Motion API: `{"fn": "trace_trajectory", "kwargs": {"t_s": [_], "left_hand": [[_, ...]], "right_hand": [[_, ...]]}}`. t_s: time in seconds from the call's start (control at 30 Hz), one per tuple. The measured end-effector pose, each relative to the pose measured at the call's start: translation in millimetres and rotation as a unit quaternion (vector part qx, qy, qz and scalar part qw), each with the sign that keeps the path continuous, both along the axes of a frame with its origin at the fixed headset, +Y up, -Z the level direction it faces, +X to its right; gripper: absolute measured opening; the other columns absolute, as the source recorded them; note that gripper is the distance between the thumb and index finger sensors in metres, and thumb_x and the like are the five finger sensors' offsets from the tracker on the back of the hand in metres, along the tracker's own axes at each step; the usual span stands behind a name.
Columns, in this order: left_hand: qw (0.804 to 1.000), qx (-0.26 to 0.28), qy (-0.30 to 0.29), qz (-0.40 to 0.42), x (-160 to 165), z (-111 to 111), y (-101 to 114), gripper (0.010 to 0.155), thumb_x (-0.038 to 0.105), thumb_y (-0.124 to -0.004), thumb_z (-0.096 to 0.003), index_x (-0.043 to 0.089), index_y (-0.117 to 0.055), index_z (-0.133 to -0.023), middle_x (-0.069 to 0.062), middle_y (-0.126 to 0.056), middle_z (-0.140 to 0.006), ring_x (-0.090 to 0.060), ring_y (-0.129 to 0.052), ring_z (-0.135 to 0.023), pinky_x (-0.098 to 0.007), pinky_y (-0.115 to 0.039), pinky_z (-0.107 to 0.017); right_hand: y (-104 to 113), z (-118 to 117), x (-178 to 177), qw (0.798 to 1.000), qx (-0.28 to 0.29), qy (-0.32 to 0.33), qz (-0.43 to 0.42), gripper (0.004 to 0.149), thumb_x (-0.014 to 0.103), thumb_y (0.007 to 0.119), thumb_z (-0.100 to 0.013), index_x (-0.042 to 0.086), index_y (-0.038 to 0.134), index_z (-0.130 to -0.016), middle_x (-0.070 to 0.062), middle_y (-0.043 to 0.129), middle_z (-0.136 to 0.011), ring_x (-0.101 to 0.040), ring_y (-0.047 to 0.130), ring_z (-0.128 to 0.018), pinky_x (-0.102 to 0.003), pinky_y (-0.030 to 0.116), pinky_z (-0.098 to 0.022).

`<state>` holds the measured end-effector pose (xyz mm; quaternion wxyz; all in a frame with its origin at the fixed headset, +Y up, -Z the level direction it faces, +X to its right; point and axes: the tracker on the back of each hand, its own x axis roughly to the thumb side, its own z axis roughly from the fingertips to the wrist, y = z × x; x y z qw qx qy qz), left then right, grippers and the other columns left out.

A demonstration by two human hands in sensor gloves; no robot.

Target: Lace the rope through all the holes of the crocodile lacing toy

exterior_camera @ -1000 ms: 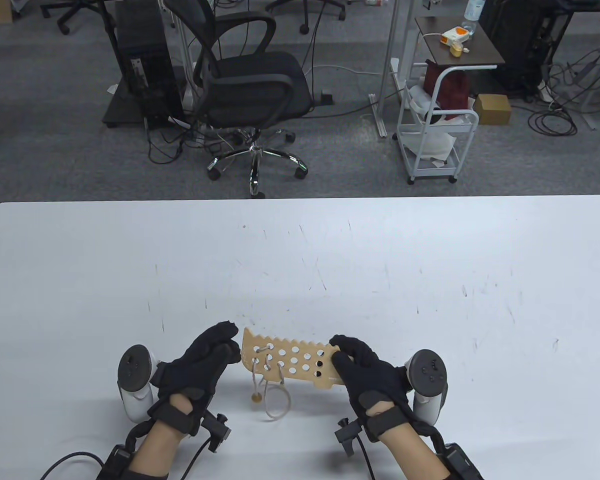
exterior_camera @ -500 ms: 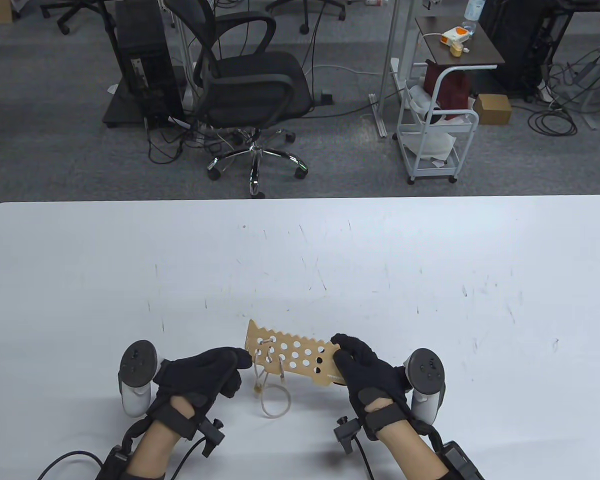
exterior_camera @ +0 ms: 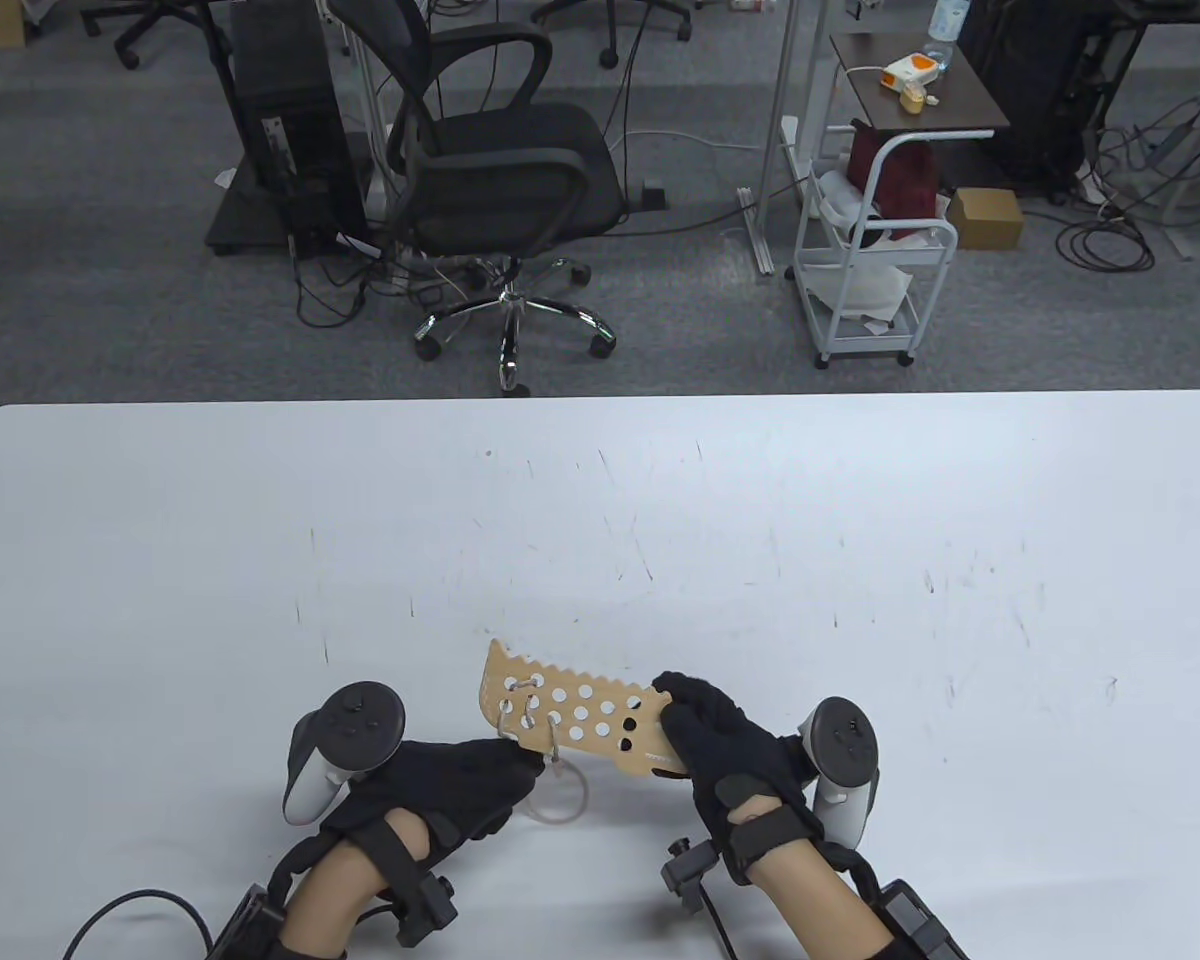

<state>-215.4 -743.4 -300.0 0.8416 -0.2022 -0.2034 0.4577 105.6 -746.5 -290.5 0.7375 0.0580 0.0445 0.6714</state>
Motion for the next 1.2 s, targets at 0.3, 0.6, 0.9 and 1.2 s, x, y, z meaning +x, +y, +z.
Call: {"fn": "trace_trajectory", "kwargs": {"t_s": [0.3,0.6,0.9,1.2], "left_hand": [[1.000,-0.013,-0.002,-0.009,5.6,-1.0,-8.7,0.065,0.057,-0.088,-0.0404,0.025,-0.079,-0.096,0.004,-0.102,-0.055,-0.022,-0.099,-0.044,-0.049,-0.078,-0.056],[0.999,-0.036,-0.041,0.004,13.1,0.0,-10.5,0.054,0.051,-0.094,-0.0392,0.041,-0.084,-0.091,0.006,-0.098,-0.062,-0.021,-0.096,-0.052,-0.050,-0.074,-0.061],[0.999,-0.027,-0.014,0.011,6.5,-1.3,-7.3,0.047,0.052,-0.088,-0.0412,0.036,-0.091,-0.085,0.003,-0.097,-0.068,-0.023,-0.095,-0.056,-0.051,-0.072,-0.063],[0.999,-0.010,0.022,0.026,-4.3,-3.2,-1.1,0.048,0.054,-0.086,-0.0415,0.032,-0.093,-0.084,0.002,-0.099,-0.066,-0.023,-0.097,-0.053,-0.049,-0.075,-0.060]], "right_hand": [[-0.7,1.1,-9.2,0.999,-0.002,0.034,-0.010,0.050,0.030,0.075,-0.048,0.007,0.068,-0.091,-0.012,0.093,-0.077,-0.030,0.102,-0.057,-0.047,0.079,-0.043],[-0.8,1.7,-12.1,0.999,-0.003,0.041,-0.015,0.050,0.030,0.074,-0.048,0.007,0.067,-0.091,-0.012,0.093,-0.077,-0.031,0.102,-0.057,-0.047,0.079,-0.043],[-1.5,0.0,-7.5,1.000,0.000,0.023,-0.004,0.050,0.030,0.074,-0.048,0.007,0.067,-0.091,-0.012,0.092,-0.078,-0.031,0.102,-0.057,-0.047,0.079,-0.043],[-3.2,-4.2,1.5,1.000,0.000,0.002,0.008,0.050,0.031,0.074,-0.048,0.007,0.067,-0.092,-0.011,0.092,-0.078,-0.030,0.102,-0.057,-0.046,0.080,-0.042]]}}
